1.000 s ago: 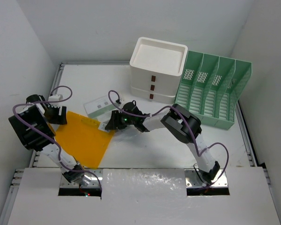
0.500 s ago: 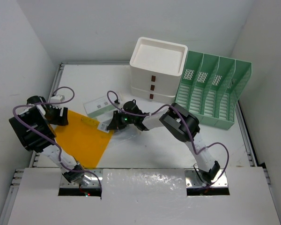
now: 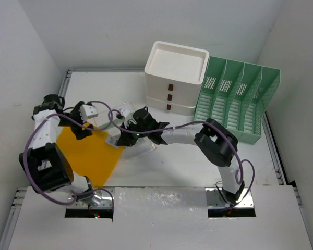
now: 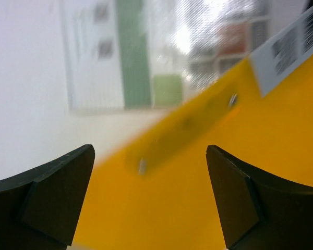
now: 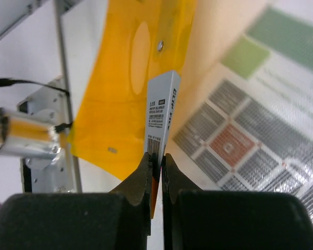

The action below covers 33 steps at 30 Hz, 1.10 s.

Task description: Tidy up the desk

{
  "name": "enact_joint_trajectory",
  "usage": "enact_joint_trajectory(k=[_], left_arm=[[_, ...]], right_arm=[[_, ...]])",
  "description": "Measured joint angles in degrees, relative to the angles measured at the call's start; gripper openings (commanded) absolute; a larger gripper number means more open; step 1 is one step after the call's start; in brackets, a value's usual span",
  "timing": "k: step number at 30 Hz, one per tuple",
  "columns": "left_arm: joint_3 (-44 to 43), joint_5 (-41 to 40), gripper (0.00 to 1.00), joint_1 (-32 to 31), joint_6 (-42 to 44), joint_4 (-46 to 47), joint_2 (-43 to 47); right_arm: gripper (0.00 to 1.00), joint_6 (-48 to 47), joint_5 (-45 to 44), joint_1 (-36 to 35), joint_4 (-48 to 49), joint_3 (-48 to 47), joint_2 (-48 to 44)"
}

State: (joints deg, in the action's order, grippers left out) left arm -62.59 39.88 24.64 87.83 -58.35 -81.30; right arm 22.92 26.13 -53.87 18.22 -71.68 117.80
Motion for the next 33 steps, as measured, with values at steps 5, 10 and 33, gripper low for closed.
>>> enact_joint_trajectory(k=[5,10,33], left_arm=[[-0.20,4.24,0.92,-6.34,12.70,-7.80,1.51],[-0.81,5.57,0.94,-7.89,20.57,-12.85,0.92],[-2.05,-6.23,0.00,-20.61,21.27,-20.74,-2.56]], right_arm=[[0.00,-6.60,1.03,-1.31,-0.15,2.08,-5.49],[0.00,-10.01,1.99,-1.11,1.07,5.70,-6.54],[0.00,-22.80,2.60,-0.90,-0.92,7.41,-11.89]])
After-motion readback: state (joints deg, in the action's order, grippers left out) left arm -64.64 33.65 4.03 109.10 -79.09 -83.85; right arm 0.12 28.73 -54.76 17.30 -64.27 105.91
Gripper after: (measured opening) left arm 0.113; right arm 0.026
